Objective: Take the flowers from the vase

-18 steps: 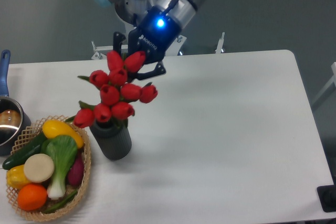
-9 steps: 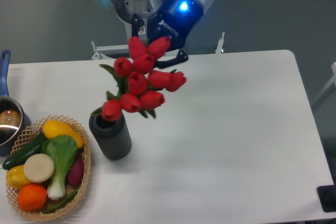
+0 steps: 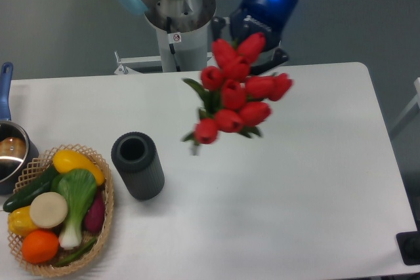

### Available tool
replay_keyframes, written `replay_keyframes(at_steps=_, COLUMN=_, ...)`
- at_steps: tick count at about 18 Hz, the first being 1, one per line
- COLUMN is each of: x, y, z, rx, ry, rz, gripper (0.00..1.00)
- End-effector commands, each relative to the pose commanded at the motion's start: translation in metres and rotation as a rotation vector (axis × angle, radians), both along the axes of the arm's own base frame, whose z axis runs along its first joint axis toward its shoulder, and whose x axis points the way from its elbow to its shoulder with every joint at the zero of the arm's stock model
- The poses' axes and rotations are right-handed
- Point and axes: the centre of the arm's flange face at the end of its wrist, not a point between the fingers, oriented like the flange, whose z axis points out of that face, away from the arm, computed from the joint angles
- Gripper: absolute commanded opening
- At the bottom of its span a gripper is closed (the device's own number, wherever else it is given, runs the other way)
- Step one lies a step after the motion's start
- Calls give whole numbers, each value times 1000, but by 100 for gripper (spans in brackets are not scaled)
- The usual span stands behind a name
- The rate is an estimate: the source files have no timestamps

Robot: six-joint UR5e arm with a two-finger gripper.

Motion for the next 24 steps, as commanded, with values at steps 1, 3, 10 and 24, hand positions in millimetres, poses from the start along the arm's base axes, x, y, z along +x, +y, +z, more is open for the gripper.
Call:
replay_keyframes(at_steps=1, x=-5, y=-5, z=-11, rx=-83, ry=67, rz=4, gripper=0)
replay_keyframes(at_steps=3, x=-14, y=-15, z=-43, rx=-259, ry=155, rz=-1, gripper=0)
replay_keyframes(at_steps=10, x=-48, y=-38, z=-98, rx=-582, ry=134, rz=89, gripper=0)
replay_keyframes(at_steps=24, x=-103, y=-65, z=-132, rx=-988, ry=155, rz=-38, gripper=0)
